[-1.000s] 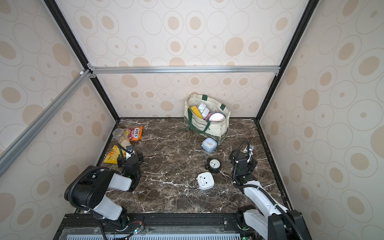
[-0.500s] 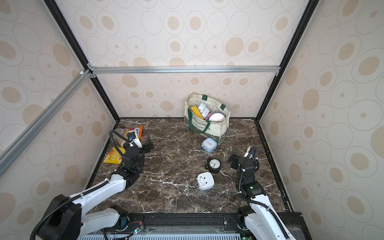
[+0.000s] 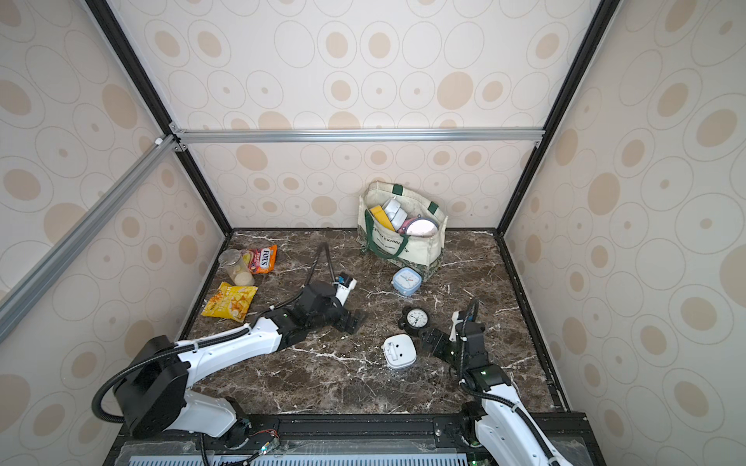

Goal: Put the alarm clock into the canvas bag
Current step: Pick up the alarm from the center of the board.

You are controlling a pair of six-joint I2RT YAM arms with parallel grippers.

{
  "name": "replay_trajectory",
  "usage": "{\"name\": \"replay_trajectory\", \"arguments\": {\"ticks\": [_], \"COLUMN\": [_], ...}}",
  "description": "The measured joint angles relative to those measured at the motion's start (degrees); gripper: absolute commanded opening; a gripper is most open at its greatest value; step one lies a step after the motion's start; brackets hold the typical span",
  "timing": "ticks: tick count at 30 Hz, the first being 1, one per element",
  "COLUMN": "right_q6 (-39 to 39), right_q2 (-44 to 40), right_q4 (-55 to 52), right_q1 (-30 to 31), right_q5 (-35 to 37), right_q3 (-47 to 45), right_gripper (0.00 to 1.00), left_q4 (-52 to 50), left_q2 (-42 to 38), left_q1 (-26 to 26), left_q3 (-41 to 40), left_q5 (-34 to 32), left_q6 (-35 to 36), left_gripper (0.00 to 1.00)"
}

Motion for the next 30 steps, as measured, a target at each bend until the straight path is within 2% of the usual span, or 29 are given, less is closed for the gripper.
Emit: {"name": "replay_trajectory", "arguments": {"ticks": [3, 6, 9, 13, 20, 30], "right_q6": [0.52, 1.51, 2.23, 2.4, 1.92, 1.97], "right_q2": [-1.64, -4.5, -6.38, -7.98, -10.88, -8.09], "right_q4": [-0.87, -0.94, -1.7, -3.54, -6.58, -5.4], "right_q1": [0.0, 0.0, 0.0, 0.0, 0.0, 0.0], "right_q5": [-1.01, -1.11, -1.03, -0.81, 0.13, -0.85], "right_q3": [0.02, 0.02, 0.02, 0.09, 0.39, 0.44], "right_gripper": [1.0, 1.0, 0.99, 0.99, 0.99, 0.98], "left_q4": [0.31, -0.87, -1.29, -1.79, -3.52, 0.83], "left_q2": [3.3, 8.2, 13.44, 18.49, 22.1, 22.69], "left_q1": [-3.56, -6.34, -9.01, -11.06, -13.0, -13.42], "left_q3": [0.46, 4.7, 9.97, 14.16, 14.78, 13.97], "left_q5": [5.81, 10.67, 13.29, 15.21, 13.77, 5.4], "left_q6": [6.4, 12.79, 18.29, 22.21, 26.05, 24.55], "left_gripper": [0.98, 0.98, 0.98, 0.98, 0.98, 0.98]}}
